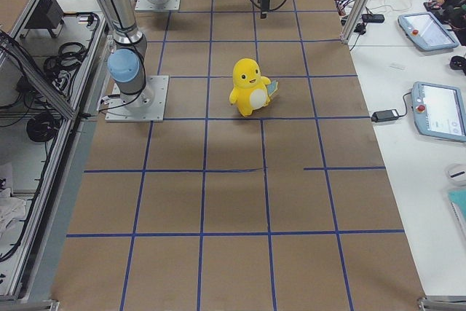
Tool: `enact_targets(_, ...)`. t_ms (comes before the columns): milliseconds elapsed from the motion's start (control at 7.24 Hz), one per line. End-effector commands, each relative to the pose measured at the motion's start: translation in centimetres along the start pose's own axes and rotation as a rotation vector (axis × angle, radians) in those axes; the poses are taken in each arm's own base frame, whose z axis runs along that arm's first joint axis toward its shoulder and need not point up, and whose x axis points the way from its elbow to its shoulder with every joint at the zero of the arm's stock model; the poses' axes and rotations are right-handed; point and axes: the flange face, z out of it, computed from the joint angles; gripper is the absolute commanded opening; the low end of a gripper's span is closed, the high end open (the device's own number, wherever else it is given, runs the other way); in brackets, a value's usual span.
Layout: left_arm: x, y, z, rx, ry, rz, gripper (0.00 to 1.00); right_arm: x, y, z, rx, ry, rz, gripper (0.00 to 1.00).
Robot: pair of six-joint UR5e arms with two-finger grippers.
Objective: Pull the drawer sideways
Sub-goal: 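Close the left gripper around the white bar handle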
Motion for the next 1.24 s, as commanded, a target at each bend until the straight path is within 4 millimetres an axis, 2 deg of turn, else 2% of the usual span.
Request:
enact_targets(0, -0.2, 0.0, 0.0, -0.001, 0.001, -0.004, 0.66, 0.0, 0.0, 0.0, 0.0, -0.001, 0.0, 1.0)
enact_targets(691, -0.3, 0.0, 0.2, -0.007, 0.001, -0.005, 0.64, 0.0, 0.0, 0.0, 0.0, 0.001, 0.0, 1.0)
enact_targets(1105, -0.8, -0.1, 1.2, -0.03, -0.004, -0.017, 0.6, 0.0, 0.0, 0.0, 0.0, -0.001, 0.0, 1.0)
